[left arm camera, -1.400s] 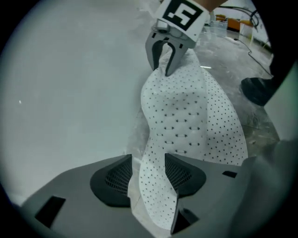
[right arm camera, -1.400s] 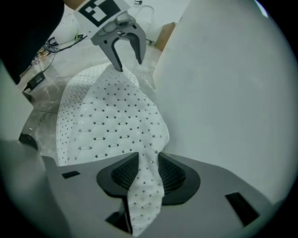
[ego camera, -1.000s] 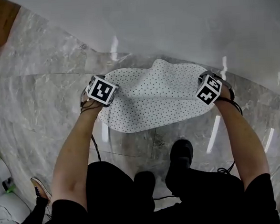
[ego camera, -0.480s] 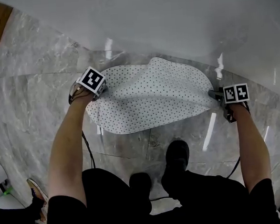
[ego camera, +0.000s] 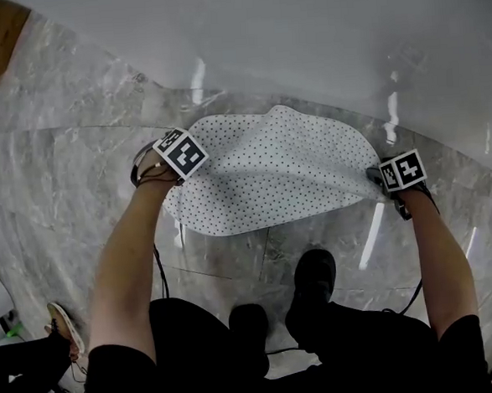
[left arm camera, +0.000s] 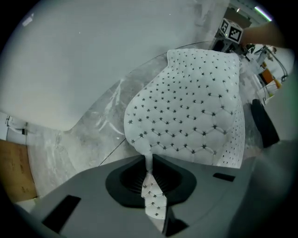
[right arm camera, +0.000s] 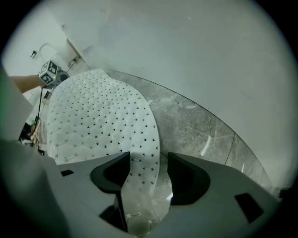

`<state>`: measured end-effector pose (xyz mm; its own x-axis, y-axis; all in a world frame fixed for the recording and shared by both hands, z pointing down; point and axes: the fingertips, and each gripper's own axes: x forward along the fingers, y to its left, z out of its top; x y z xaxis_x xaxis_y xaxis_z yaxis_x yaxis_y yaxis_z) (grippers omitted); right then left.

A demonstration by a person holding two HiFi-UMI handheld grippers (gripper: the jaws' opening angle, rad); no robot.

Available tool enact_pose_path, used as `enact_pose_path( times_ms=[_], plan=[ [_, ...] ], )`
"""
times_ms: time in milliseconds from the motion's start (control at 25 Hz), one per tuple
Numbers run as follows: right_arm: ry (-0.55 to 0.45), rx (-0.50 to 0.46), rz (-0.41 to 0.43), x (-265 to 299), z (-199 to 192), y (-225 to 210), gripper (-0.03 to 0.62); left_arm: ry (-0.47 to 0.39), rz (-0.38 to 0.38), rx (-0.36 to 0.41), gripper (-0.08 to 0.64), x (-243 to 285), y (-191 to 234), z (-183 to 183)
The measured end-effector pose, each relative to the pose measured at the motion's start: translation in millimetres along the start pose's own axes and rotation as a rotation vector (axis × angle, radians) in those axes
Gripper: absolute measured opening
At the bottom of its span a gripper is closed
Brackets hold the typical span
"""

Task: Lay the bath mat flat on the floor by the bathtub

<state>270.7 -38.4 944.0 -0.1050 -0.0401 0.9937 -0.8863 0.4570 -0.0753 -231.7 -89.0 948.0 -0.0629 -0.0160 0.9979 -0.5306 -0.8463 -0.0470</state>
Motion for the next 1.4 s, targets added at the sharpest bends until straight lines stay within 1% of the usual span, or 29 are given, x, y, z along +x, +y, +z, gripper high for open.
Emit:
enact_pose_path(
  times_ms=[120, 160, 200, 240, 280, 360, 400, 440, 480, 520, 560, 600, 680, 800, 840, 880, 920, 960, 1000, 1040, 1080, 1120, 1160, 1200, 1240, 1280, 1320, 1360, 1400],
  plan=[
    [0.01, -0.13, -0.024, -1.4, 5.4, 13.7, 0.188, -0.027, 0.04, 0.012, 0.044, -2.4, 6.2, 1.6],
    [0.011, -0.168, -0.027, -1.6, 7.4, 18.1, 0.102, -0.041, 0.063, 0.003, 0.044, -5.3, 13.4, 2.5],
    [0.008, -0.2, -0.033, -2.1, 9.3, 20.7, 0.058, -0.06, 0.088, -0.02, 0.043, -9.5, 23.1, 3.7],
    [-0.003, -0.221, -0.043, -3.8, 11.7, 20.8, 0.035, -0.082, 0.114, -0.055, 0.043, -14.1, 33.8, 5.1],
    [-0.029, -0.227, -0.059, -7.3, 15.3, 18.0, 0.035, -0.102, 0.136, -0.094, 0.044, -18.2, 43.3, 6.4],
    [-0.126, -0.2, -0.126, -22.4, 28.2, 3.8, 0.035, -0.129, 0.165, -0.148, 0.058, -21.4, 53.7, 8.4],
    [-0.187, -0.175, -0.165, -32.7, 36.5, -5.1, 0.042, -0.128, 0.177, -0.153, 0.068, -20.1, 55.2, 8.8],
    [-0.243, -0.141, -0.19, -42.3, 43.5, -13.5, 0.064, -0.118, 0.188, -0.148, 0.084, -17.4, 55.7, 8.7],
    [-0.287, -0.095, -0.194, -49.6, 47.1, -20.9, 0.091, -0.102, 0.196, -0.14, 0.1, -14.0, 56.0, 8.5],
    [-0.315, -0.04, -0.185, -54.5, 46.1, -28.1, 0.095, -0.087, 0.204, -0.135, 0.12, -11.0, 56.7, 8.3],
    [-0.333, 0.021, -0.179, -57.6, 40.1, -36.5, 0.127, -0.078, 0.213, -0.134, 0.14, -9.4, 58.1, 8.3],
    [-0.343, 0.083, -0.184, -59.9, 29.4, -47.0, 0.152, -0.074, 0.225, -0.132, 0.16, -9.4, 59.9, 8.3],
    [-0.341, 0.209, -0.228, -62.5, -3.3, -72.7, 0.153, -0.084, 0.256, -0.121, 0.214, -15.1, 63.8, 7.7],
    [-0.286, 0.38, -0.263, -56.9, -63.5, -97.9, 0.143, -0.141, 0.267, -0.13, 0.218, -35.4, 63.3, 4.8],
    [-0.261, 0.409, -0.261, -53.1, -82.1, -99.7, 0.139, -0.163, 0.255, -0.143, 0.218, -43.0, 61.0, 4.3],
    [-0.234, 0.41, -0.255, -49.0, -98.2, -98.5, 0.133, -0.188, 0.235, -0.16, 0.218, -50.3, 57.6, 5.2],
    [-0.203, 0.379, -0.246, -44.5, -111.3, -94.0, 0.126, -0.219, 0.21, -0.177, 0.218, -57.9, 52.4, 8.0],
    [-0.17, 0.311, -0.231, -39.6, -120.9, -85.2, 0.123, -0.256, 0.18, -0.19, 0.218, -65.6, 44.3, 13.2],
    [-0.136, 0.205, -0.213, -34.7, -127.2, -71.4, 0.12, -0.295, 0.145, -0.192, 0.216, -72.7, 32.1, 20.3],
    [-0.106, 0.073, -0.192, -29.9, -130.4, -52.8, 0.12, -0.332, 0.108, -0.18, 0.204, -78.0, 16.3, 28.2],
    [-0.087, -0.062, -0.168, -25.6, -130.2, -31.3, 0.12, -0.361, 0.073, -0.153, 0.19, -81.3, -1.7, 36.2],
    [-0.086, -0.17, -0.14, -21.7, -126.4, -9.4, 0.12, -0.38, 0.04, -0.119, 0.186, -82.1, -20.3, 43.8],
    [-0.107, -0.224, -0.103, -18.4, -119.1, 10.3, 0.121, -0.389, 0.008, -0.085, 0.186, -80.2, -38.7, 50.4],
    [-0.147, -0.214, -0.055, -16.0, -109.0, 26.3, 0.144, -0.386, -0.026, -0.051, 0.186, -75.6, -56.1, 55.5],
    [-0.196, -0.149, -0.003, -14.6, -97.5, 36.9, 0.181, -0.372, -0.06, -0.017, 0.189, -68.9, -72.2, 58.8],
    [-0.244, -0.056, 0.041, -13.9, -86.1, 41.8, 0.227, -0.35, -0.092, 0.018, 0.198, -61.5, -86.5, 60.7],
    [-0.281, 0.034, 0.069, -14.0, -75.8, 42.0, 0.266, -0.326, -0.119, 0.05, 0.206, -55.0, -99.4, 61.7],
    [-0.306, 0.103, 0.079, -14.9, -67.0, 39.2, 0.289, -0.305, -0.142, 0.081, 0.212, -49.9, -111.3, 62.1],
    [-0.325, 0.146, 0.075, -16.6, -59.5, 34.8, 0.304, -0.287, -0.159, 0.112, 0.217, -46.1, -122.3, 61.7]
  ],
)
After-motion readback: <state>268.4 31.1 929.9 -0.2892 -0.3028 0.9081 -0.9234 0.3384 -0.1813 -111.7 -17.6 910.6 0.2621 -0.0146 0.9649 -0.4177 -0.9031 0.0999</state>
